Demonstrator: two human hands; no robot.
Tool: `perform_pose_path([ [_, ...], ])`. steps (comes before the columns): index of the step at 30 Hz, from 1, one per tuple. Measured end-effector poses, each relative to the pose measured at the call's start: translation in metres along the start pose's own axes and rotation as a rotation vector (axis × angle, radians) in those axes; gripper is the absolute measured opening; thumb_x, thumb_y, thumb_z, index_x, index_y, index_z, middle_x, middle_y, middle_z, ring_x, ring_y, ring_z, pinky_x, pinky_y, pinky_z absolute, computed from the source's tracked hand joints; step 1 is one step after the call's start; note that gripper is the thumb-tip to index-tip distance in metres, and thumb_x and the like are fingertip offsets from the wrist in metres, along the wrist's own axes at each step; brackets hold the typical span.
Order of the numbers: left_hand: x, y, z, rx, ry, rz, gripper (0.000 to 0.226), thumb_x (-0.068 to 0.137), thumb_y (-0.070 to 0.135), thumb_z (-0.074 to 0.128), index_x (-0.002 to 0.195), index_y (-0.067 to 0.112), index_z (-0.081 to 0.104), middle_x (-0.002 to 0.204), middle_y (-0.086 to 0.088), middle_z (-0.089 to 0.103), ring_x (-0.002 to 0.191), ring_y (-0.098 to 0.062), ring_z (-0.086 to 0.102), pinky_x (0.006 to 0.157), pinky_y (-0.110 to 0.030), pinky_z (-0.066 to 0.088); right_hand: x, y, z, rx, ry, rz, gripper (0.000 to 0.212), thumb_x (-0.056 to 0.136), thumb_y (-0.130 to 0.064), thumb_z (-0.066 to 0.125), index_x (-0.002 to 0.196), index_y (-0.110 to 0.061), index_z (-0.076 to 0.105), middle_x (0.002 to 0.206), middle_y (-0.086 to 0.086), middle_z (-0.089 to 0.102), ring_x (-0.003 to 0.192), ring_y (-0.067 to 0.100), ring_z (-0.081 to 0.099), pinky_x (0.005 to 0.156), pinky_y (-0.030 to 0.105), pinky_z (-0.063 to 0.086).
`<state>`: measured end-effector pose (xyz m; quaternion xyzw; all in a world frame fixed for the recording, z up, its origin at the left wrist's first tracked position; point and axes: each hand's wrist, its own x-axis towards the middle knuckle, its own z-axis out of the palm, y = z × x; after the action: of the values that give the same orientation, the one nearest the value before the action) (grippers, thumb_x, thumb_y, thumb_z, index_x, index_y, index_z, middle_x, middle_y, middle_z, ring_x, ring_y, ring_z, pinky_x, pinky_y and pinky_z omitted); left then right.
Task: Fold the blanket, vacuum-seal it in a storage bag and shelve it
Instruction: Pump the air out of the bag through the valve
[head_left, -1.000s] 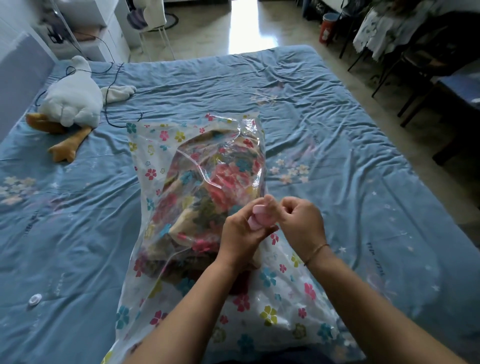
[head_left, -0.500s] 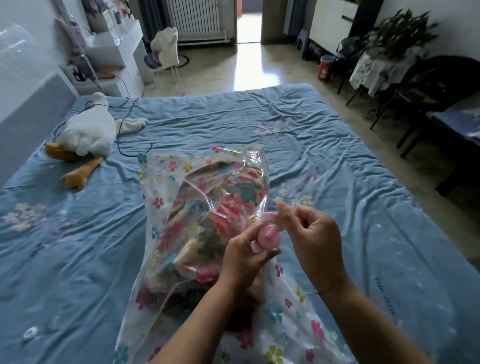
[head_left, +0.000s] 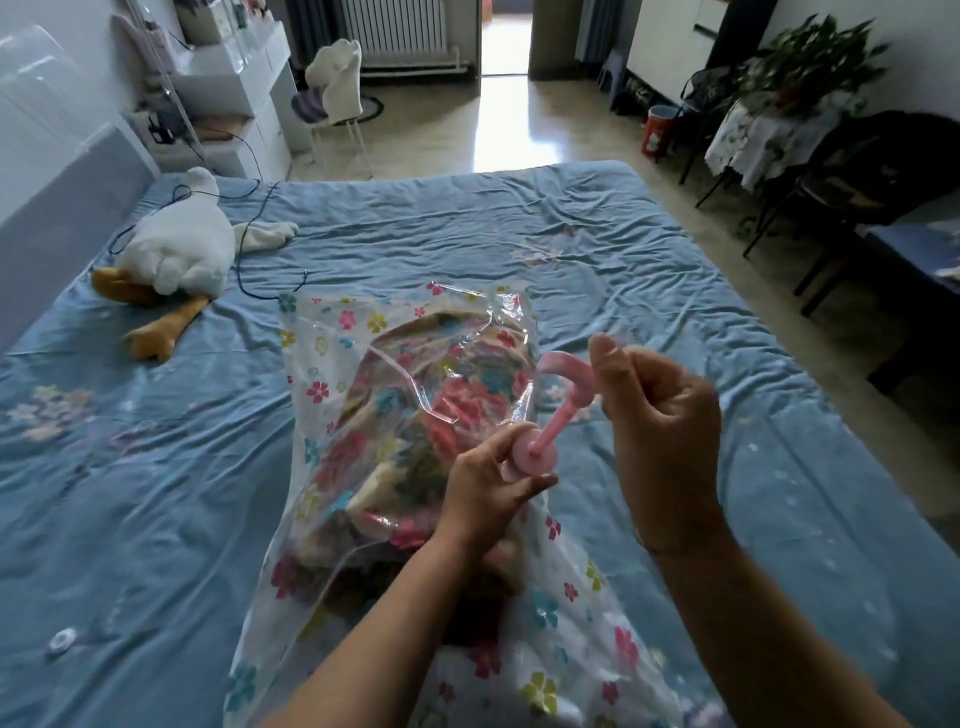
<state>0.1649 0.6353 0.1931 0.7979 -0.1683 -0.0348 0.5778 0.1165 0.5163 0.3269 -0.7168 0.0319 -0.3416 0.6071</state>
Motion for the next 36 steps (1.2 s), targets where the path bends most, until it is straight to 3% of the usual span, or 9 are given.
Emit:
perform_pose_path([
  [3, -0.001, 0.0, 0.002, -0.005, 0.0, -0.018, 0.057, 0.067, 0.026, 0.086, 0.12, 0.021, 0.065, 0.111, 0.01, 0.07, 0.103, -0.005, 0.066, 0.092, -0.023, 0.052, -0.008, 0.026, 0.004, -0.102, -0.038, 0.043, 0.068, 0.09, -0.046, 0.055, 0.06, 0.015, 0.045, 0.049, 0.015, 0.055, 0.047, 0.007, 0.047, 0.047, 0.025, 0.039],
  [6, -0.004, 0.002, 0.004, -0.024, 0.01, -0.048, 0.047, 0.064, 0.037, 0.083, 0.109, 0.038, 0.068, 0.101, 0.01, 0.074, 0.096, -0.007, 0.069, 0.086, -0.024, 0.055, -0.029, 0.072, 0.007, -0.314, -0.187, 0.273, 0.08, 0.077, -0.077, 0.044, 0.058, 0.0, 0.055, 0.05, 0.001, 0.056, 0.048, 0.014, 0.049, 0.054, 0.036, 0.044],
  [13, 0.006, 0.001, 0.001, 0.006, 0.025, -0.031, 0.066, 0.068, 0.03, 0.086, 0.128, 0.015, 0.062, 0.116, 0.004, 0.07, 0.107, -0.006, 0.065, 0.096, -0.035, 0.053, 0.01, -0.006, 0.007, -0.046, 0.065, -0.099, 0.063, 0.09, -0.038, 0.056, 0.06, 0.017, 0.049, 0.046, 0.017, 0.042, 0.047, 0.009, 0.034, 0.046, 0.025, 0.029],
  [17, 0.0, 0.002, 0.003, -0.005, 0.038, -0.042, 0.061, 0.067, 0.022, 0.087, 0.123, 0.018, 0.065, 0.113, 0.005, 0.071, 0.104, -0.005, 0.066, 0.094, -0.032, 0.053, -0.02, 0.051, 0.01, -0.308, -0.108, 0.081, 0.072, 0.088, -0.066, 0.047, 0.057, -0.002, 0.053, 0.053, 0.007, 0.06, 0.053, 0.019, 0.058, 0.052, 0.034, 0.045],
  [20, -0.002, 0.002, 0.001, -0.026, 0.034, -0.045, 0.052, 0.069, 0.021, 0.085, 0.115, 0.036, 0.064, 0.105, 0.014, 0.072, 0.098, 0.0, 0.067, 0.091, -0.031, 0.055, -0.027, 0.079, 0.009, -0.47, -0.207, 0.246, 0.066, 0.085, -0.068, 0.054, 0.051, -0.011, 0.051, 0.046, -0.002, 0.045, 0.049, 0.014, 0.044, 0.054, 0.036, 0.039],
  [26, 0.002, -0.001, 0.001, -0.021, 0.018, -0.041, 0.068, 0.067, 0.032, 0.086, 0.128, 0.015, 0.061, 0.118, 0.002, 0.069, 0.109, -0.009, 0.065, 0.097, -0.037, 0.053, -0.001, 0.005, 0.006, -0.065, 0.052, -0.096, 0.057, 0.093, -0.034, 0.052, 0.057, 0.01, 0.049, 0.044, 0.002, 0.037, 0.044, 0.009, 0.031, 0.046, 0.027, 0.028],
  [29, -0.006, -0.002, 0.003, -0.025, 0.03, -0.044, 0.061, 0.067, 0.022, 0.087, 0.123, 0.017, 0.064, 0.117, 0.004, 0.069, 0.107, -0.007, 0.065, 0.096, -0.028, 0.052, -0.025, 0.039, 0.006, -0.207, -0.092, 0.021, 0.077, 0.092, -0.062, 0.046, 0.065, 0.009, 0.058, 0.056, 0.019, 0.059, 0.051, 0.029, 0.054, 0.051, 0.037, 0.044],
  [32, -0.011, -0.001, 0.005, -0.043, 0.014, -0.036, 0.051, 0.068, 0.016, 0.086, 0.111, 0.034, 0.065, 0.104, 0.011, 0.072, 0.097, -0.001, 0.067, 0.085, -0.019, 0.052, -0.043, 0.077, 0.002, -0.385, -0.226, 0.271, 0.095, 0.069, -0.094, 0.034, 0.063, -0.004, 0.063, 0.055, 0.009, 0.061, 0.053, 0.022, 0.056, 0.058, 0.044, 0.049],
  [36, -0.003, 0.004, 0.003, -0.021, 0.014, -0.012, 0.058, 0.067, 0.023, 0.086, 0.121, 0.022, 0.064, 0.111, 0.011, 0.07, 0.102, -0.001, 0.065, 0.091, -0.018, 0.05, -0.016, 0.037, -0.004, -0.229, -0.066, 0.07, 0.07, 0.086, -0.06, 0.052, 0.06, 0.004, 0.061, 0.057, 0.019, 0.062, 0.06, 0.031, 0.062, 0.059, 0.032, 0.048],
])
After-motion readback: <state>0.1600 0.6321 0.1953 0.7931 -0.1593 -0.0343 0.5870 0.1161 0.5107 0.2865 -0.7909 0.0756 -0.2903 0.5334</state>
